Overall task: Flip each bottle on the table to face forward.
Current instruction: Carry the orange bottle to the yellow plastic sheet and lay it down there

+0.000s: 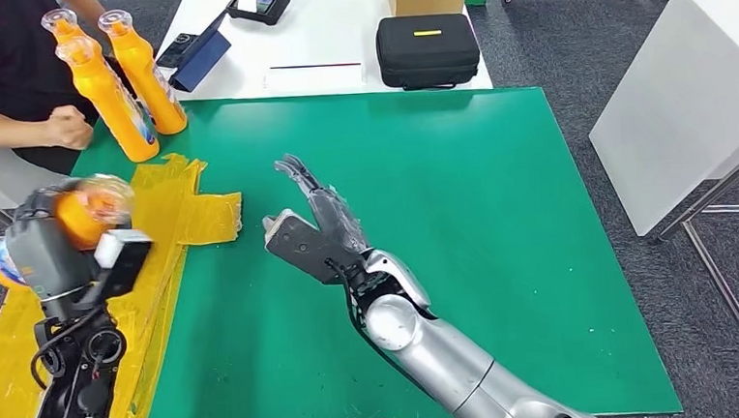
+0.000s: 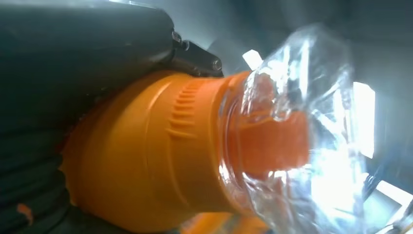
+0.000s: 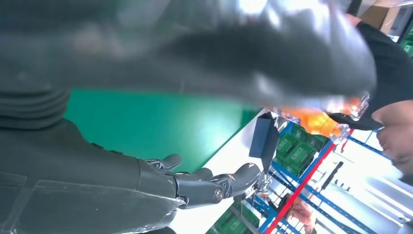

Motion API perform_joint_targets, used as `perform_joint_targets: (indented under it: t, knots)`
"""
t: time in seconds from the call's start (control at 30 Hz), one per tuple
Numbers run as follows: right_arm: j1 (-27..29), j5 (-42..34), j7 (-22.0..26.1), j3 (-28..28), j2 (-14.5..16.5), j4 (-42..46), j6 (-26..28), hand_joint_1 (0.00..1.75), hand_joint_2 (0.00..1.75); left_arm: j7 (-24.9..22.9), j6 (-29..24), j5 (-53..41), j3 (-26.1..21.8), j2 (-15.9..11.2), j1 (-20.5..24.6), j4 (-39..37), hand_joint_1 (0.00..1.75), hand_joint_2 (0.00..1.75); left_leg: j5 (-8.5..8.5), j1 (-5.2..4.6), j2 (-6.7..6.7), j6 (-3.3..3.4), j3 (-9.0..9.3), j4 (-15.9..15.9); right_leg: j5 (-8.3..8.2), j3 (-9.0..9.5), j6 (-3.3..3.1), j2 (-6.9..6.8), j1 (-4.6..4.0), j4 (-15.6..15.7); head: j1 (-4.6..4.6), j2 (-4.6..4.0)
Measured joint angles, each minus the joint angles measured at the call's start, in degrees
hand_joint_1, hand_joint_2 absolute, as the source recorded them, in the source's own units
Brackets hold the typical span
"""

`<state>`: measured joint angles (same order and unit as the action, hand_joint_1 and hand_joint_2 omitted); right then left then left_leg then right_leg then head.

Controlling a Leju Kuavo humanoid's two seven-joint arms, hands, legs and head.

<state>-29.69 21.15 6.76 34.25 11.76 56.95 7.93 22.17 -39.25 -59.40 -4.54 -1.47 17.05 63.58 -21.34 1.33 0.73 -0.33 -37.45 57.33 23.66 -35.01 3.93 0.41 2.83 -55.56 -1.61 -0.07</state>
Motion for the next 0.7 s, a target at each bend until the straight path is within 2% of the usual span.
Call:
perform_joint_targets:
  t: [0.1,0.13,0.2,0.43,0.57,0.6,0.7]
  knots:
    - [-0.04,-0.89,0.39,0.02,0.02,0.50,-1.08,0.00,0.00,-11.60,-0.02,-22.52,-0.44,-0.33,0.74,-5.42,1.75,1.75,0.01,0.01,-0.01,0.00,0.00,0.00,0.00,0.00,0.00,-0.01,-0.01,0.00,-0.01,0.00]
    - [-0.06,-1.05,0.53,0.03,0.06,0.61,-1.34,0.00,0.00,-15.92,-0.03,-27.62,0.68,-0.67,0.96,-7.64,1.75,1.75,0.01,0.01,-0.01,-0.01,0.00,0.00,0.00,0.01,0.00,-0.01,-0.01,0.00,-0.01,0.00]
    - [-0.11,-1.17,0.64,0.05,0.17,0.76,-1.64,0.00,0.00,-21.04,-0.04,-31.19,3.73,-1.44,1.25,-11.60,1.75,1.75,0.02,0.02,-0.01,-0.01,0.00,0.00,0.00,0.01,0.00,-0.01,-0.02,-0.01,0.00,0.00]
    - [-0.10,-1.22,0.51,0.07,0.26,1.50,-1.93,0.00,0.00,-24.81,-0.07,-30.17,11.89,-2.51,3.41,-21.41,1.75,1.75,0.02,0.00,-0.05,-0.01,-0.03,0.00,0.00,0.00,0.00,-0.06,0.00,0.00,0.00,0.00]
    - [0.31,-1.22,0.21,0.08,-0.08,2.60,-1.96,0.00,0.00,-22.28,-0.07,-27.65,16.08,-2.13,5.20,-28.07,1.75,1.75,0.01,0.00,-0.02,-0.01,-0.02,0.00,0.00,-0.01,0.00,-0.03,0.00,0.00,0.01,0.00]
    - [0.49,-1.23,0.16,0.08,-0.23,2.82,-1.97,0.00,0.00,-21.38,-0.07,-26.90,16.61,-1.94,5.48,-29.47,1.31,1.75,0.01,0.00,-0.01,-0.02,-0.02,0.00,0.00,-0.02,0.00,-0.02,0.00,0.00,0.01,0.00]
    - [0.88,-1.23,0.13,0.08,-0.60,3.19,-2.02,0.00,0.00,-19.96,-0.10,-25.70,17.52,-1.51,6.01,-32.35,0.00,0.44,0.01,0.01,-0.01,-0.02,-0.02,0.00,0.00,-0.03,0.00,-0.02,-0.01,0.00,0.00,0.00]
